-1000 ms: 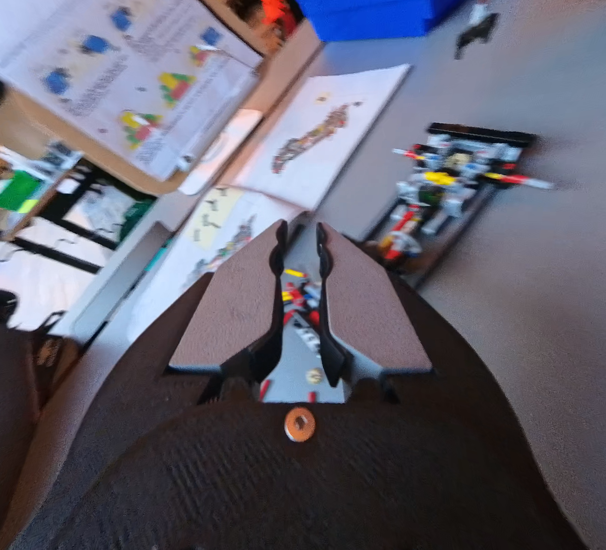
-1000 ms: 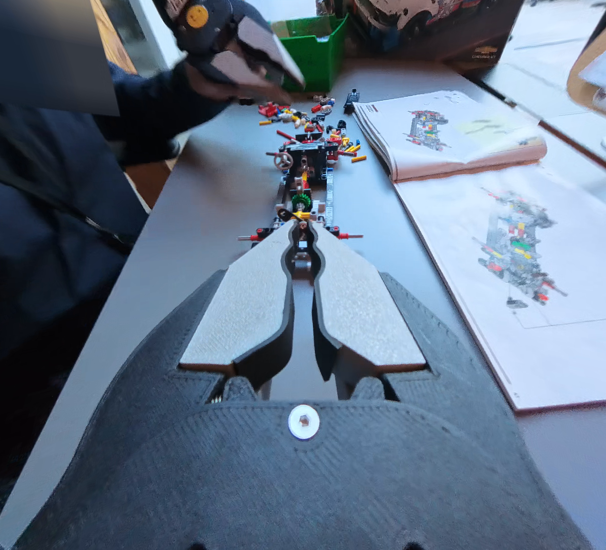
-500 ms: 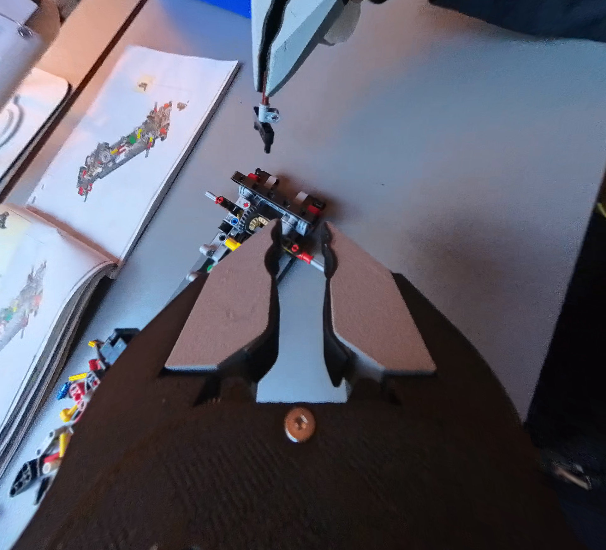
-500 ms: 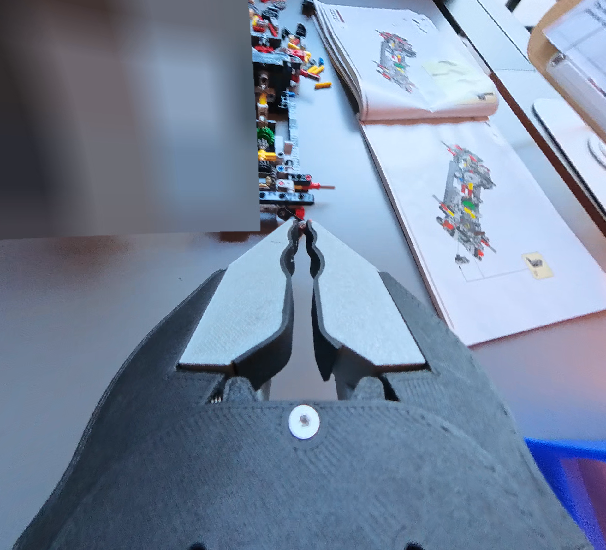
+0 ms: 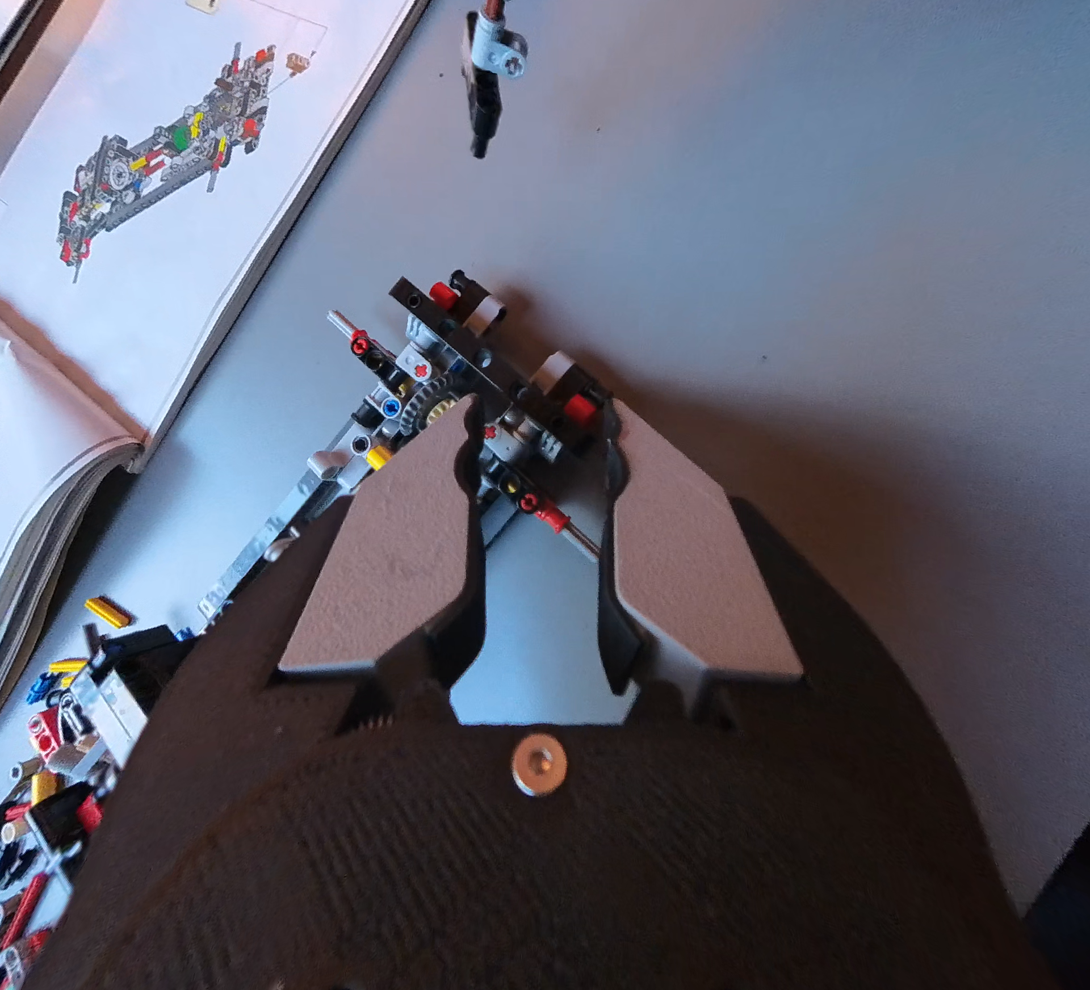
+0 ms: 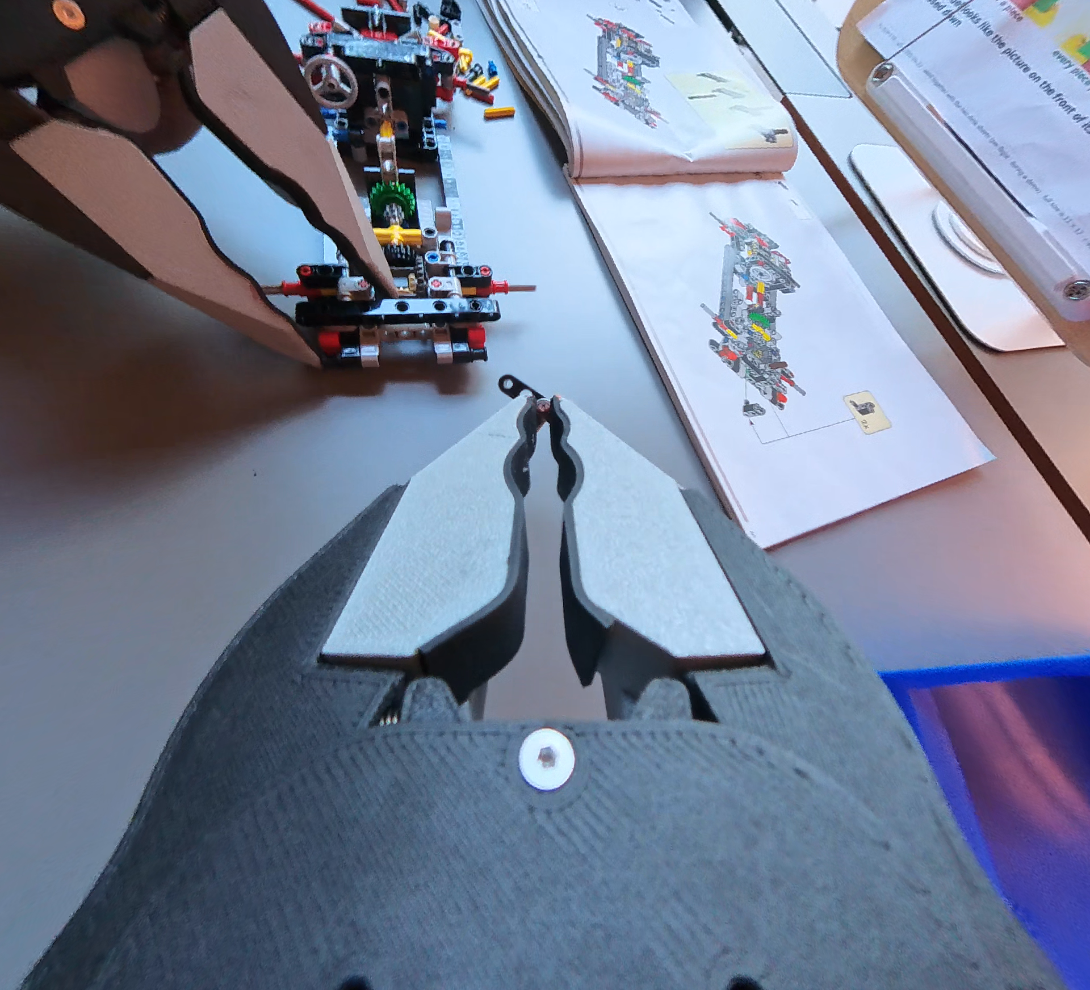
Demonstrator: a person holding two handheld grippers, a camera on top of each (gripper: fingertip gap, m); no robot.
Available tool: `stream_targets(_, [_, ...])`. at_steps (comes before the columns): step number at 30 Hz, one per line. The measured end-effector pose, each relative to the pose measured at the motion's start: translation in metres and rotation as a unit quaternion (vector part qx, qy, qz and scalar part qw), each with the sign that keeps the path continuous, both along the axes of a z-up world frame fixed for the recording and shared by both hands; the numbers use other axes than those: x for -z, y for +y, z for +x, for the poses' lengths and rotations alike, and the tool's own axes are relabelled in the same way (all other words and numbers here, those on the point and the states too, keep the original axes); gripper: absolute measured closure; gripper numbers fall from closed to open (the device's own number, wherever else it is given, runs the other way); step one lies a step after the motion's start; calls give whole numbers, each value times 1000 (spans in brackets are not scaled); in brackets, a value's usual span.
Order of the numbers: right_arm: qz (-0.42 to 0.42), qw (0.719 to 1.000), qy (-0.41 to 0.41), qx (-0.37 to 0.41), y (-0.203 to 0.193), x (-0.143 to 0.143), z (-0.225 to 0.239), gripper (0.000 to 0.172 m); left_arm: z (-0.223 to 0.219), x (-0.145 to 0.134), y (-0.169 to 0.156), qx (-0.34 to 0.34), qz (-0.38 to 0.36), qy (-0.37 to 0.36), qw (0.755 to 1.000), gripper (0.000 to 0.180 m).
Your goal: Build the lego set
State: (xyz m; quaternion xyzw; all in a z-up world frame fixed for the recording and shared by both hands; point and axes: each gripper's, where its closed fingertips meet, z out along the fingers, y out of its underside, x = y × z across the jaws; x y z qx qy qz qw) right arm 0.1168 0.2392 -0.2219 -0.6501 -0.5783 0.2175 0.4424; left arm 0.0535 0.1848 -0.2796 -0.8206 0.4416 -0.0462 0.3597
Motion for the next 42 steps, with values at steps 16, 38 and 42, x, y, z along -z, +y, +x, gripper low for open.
stream_targets(16, [-11,999,-29,-10,-3,18,-6,170,-41,-18,4,-30,-73,-121,990,166])
stream_targets(38, [-20,999,-44,-23,-6,29,-10,170,-60,-14,-6,-32,-106,-103,988,166])
stream_targets(42, [-35,998,-45,-22,-5,34,-11,170,-77,-17,-11,-44,-102,-106,988,160])
